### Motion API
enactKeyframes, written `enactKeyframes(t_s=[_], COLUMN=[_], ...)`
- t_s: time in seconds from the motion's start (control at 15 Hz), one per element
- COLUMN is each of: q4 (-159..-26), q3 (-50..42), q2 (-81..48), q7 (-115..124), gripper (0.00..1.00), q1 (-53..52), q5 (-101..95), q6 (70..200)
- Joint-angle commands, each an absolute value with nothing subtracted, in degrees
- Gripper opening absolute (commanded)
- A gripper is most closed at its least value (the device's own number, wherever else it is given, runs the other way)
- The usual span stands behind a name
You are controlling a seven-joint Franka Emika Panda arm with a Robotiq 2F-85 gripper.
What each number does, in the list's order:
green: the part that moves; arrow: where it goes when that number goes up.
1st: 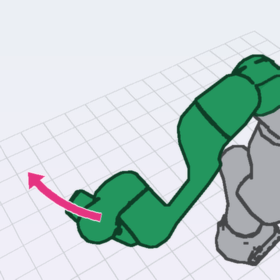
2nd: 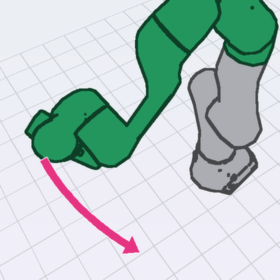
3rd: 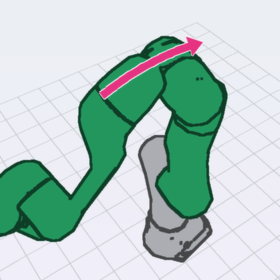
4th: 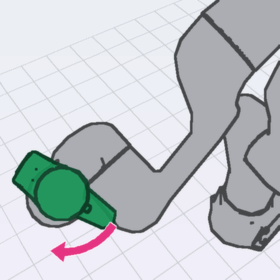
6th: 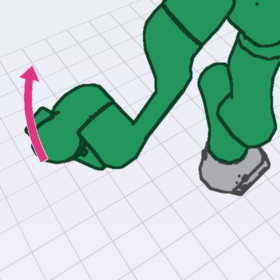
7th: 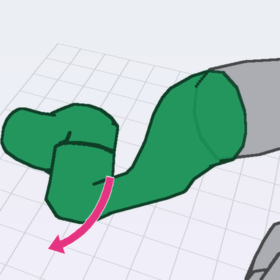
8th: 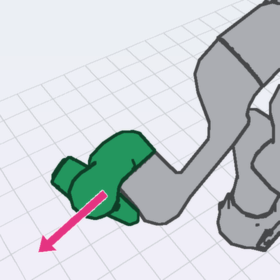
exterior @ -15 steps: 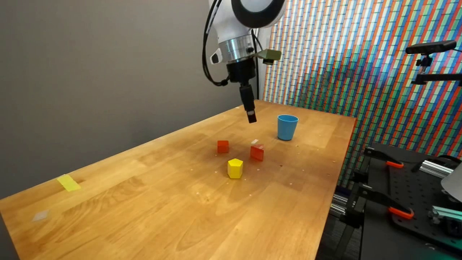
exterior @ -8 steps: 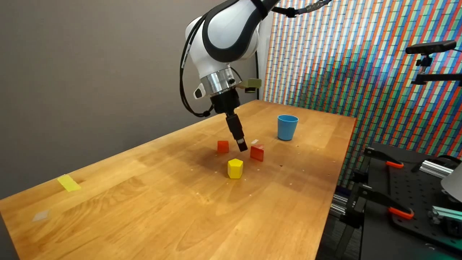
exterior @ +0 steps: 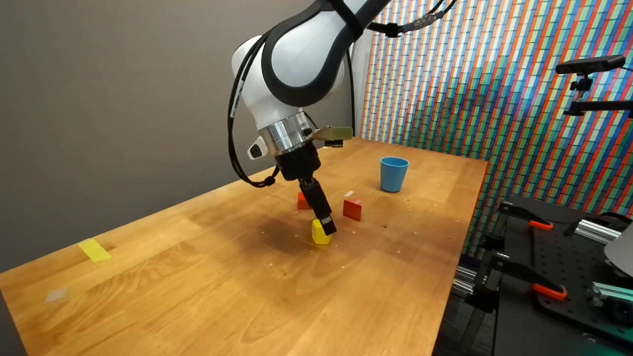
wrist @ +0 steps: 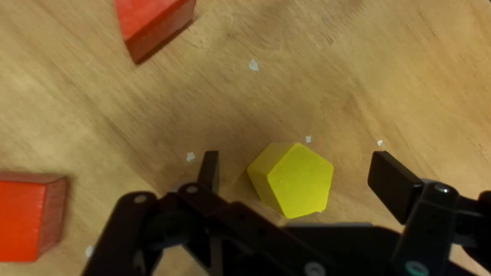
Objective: Put the yellow block in the cup
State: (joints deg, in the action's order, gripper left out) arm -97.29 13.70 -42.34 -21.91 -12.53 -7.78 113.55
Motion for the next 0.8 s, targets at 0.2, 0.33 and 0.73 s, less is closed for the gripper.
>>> enactKeyframes(t_s=[0.2, 0.33, 0.73], q4=[-96.4, -96.6, -101.8], q3=[12.8, 12.4, 9.6], q2=[-44.6, -44.3, -36.5], q7=[-21.4, -20.9, -13.6], gripper=[0.66, 0.49, 0.22], q1=[-15.0, -15.4, -15.7], q5=[-12.2, -13.9, -18.4], q6=[116.3, 116.5, 119.9])
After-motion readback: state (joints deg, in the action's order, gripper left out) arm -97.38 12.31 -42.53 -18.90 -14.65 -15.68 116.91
